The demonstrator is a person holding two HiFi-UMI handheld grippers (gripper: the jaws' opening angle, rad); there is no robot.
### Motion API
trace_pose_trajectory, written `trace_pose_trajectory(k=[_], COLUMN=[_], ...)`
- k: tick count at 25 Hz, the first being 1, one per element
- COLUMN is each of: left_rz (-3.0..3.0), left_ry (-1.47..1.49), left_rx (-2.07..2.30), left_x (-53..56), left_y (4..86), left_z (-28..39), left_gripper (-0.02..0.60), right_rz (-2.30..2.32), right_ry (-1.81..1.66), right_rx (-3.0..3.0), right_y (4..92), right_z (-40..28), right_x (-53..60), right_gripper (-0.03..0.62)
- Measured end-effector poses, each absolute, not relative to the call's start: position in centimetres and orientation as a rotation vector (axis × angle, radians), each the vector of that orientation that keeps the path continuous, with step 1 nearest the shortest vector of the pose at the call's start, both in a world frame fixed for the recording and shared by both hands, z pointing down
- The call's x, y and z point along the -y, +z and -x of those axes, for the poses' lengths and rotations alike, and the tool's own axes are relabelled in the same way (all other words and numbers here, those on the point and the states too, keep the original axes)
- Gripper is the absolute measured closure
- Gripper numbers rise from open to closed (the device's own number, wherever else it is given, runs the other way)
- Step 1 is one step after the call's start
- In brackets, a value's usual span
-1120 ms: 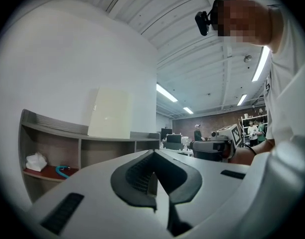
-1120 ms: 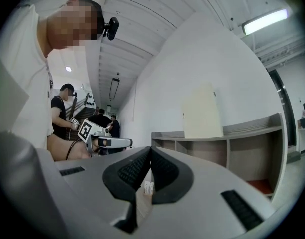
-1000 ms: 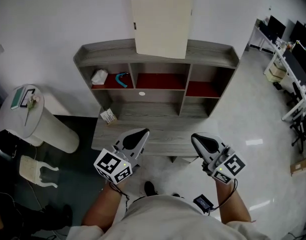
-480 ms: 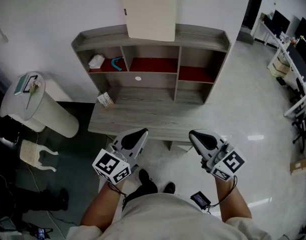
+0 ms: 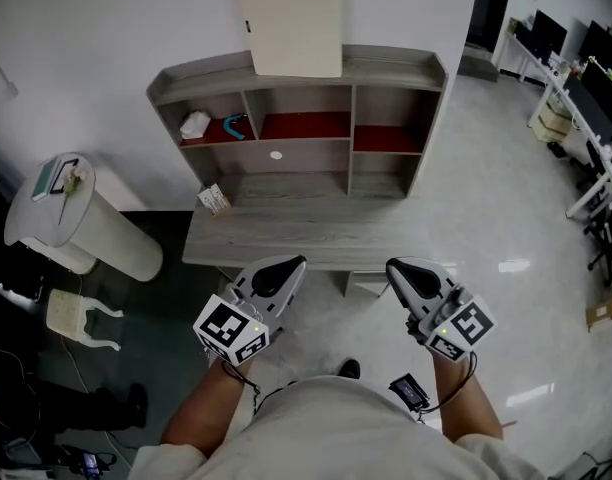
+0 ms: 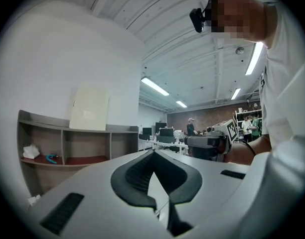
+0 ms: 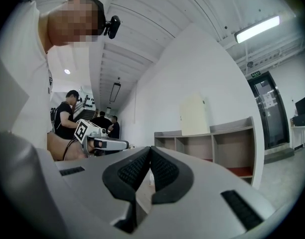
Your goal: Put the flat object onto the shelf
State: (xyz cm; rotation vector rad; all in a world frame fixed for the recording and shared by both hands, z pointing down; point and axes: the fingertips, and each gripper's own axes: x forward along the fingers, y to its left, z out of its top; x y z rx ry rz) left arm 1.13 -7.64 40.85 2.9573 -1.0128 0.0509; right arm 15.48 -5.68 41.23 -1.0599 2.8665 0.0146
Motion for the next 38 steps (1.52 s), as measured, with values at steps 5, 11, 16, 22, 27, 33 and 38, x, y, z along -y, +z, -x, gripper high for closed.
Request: trace_pose_trajectory(k=[5, 11, 16, 22, 27, 33, 38], left_rz=[-2.953, -2.938, -2.939, -2.958, -3.055, -3.027, -3.012], left_ry=[0.031, 0.068, 0.041, -0.014, -0.058, -0.061, -0.07], left_rx=[1.011, 0.985, 0.99, 1.012, 1.085, 1.052, 1.062], left_x=[5.2, 1.2, -1.9, -4.8, -6.9, -8.1, -8.8], left_y=[40.5, 41.8, 42.6, 43.6, 42.8, 43.4, 44.1], left_z=[2.5, 7.6, 11.9, 16.2, 17.9, 18.5, 18.9], left_gripper=[0.566, 0.568, 0.568, 0.568, 0.568, 0.568, 0.568], right_rz=[1.093, 1.092, 1.099, 1.15, 1.174, 1.199, 1.22], right_ry=[0.054, 0.077, 0.07, 0.085, 0.091, 0.08, 0.097], right_rx=[-2.875, -2.918, -2.941, -2.94, -2.948, -2.952, -2.953], right_y=[40.8, 41.2, 42.6, 44.7, 45.7, 46.2, 46.4], right_z=[-12.0, -6.2, -1.9, 2.0, 3.2, 4.3, 4.6], right_x=[2.8, -0.9, -4.2, -8.0, -10.4, -11.7, -12.6], right_gripper=[0.574, 0.574, 0.574, 0.575, 0.574, 0.574, 0.576])
